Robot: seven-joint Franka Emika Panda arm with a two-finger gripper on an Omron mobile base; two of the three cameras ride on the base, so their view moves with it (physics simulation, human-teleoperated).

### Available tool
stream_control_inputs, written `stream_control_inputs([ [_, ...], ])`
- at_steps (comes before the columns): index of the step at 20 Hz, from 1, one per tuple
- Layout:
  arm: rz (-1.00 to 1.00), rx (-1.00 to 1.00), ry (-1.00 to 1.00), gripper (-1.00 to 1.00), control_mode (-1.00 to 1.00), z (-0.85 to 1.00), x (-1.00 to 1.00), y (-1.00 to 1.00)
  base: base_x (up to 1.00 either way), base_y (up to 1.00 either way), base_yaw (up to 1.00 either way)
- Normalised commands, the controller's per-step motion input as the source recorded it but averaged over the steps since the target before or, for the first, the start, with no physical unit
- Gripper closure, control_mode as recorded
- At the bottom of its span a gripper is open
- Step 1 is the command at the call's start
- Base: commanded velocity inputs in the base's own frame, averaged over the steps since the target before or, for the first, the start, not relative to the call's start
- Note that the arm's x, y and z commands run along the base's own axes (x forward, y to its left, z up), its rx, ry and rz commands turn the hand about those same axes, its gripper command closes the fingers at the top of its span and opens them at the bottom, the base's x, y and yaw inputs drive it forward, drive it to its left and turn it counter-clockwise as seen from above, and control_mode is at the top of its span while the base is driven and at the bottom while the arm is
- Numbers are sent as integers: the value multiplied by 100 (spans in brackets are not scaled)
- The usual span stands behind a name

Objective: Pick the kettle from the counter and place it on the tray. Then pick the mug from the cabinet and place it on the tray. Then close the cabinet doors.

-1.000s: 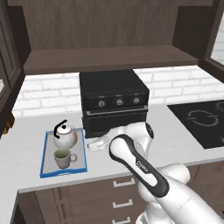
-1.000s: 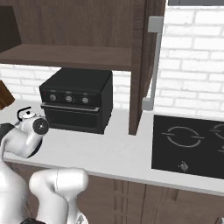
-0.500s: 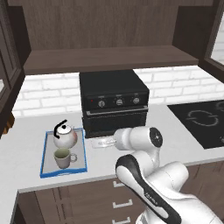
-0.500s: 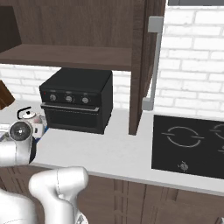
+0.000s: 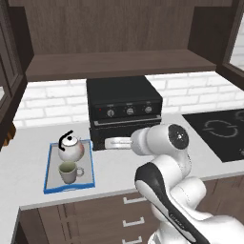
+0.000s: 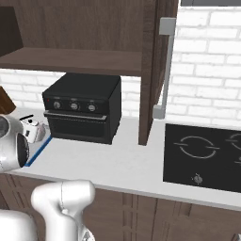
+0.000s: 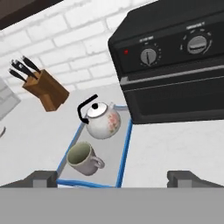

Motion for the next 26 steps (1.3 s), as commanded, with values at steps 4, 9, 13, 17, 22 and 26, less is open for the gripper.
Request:
stream_control_inputs([
  [4,-1,0,9,-100,-100,41,-28,-13,0,0,0],
  [9,0,0,3,-100,-100,32,-33,-20,0,0,0],
  [13,0,0,6,-100,-100,31,-24,-8,0,0,0],
  [17,0,-2,0,-100,-100,28,-32,-9,0,0,0],
  [22,0,-1,0,-100,-100,26,-32,-14,0,0,0],
  [26,0,-1,0,-100,-100,22,-33,-11,0,0,0],
])
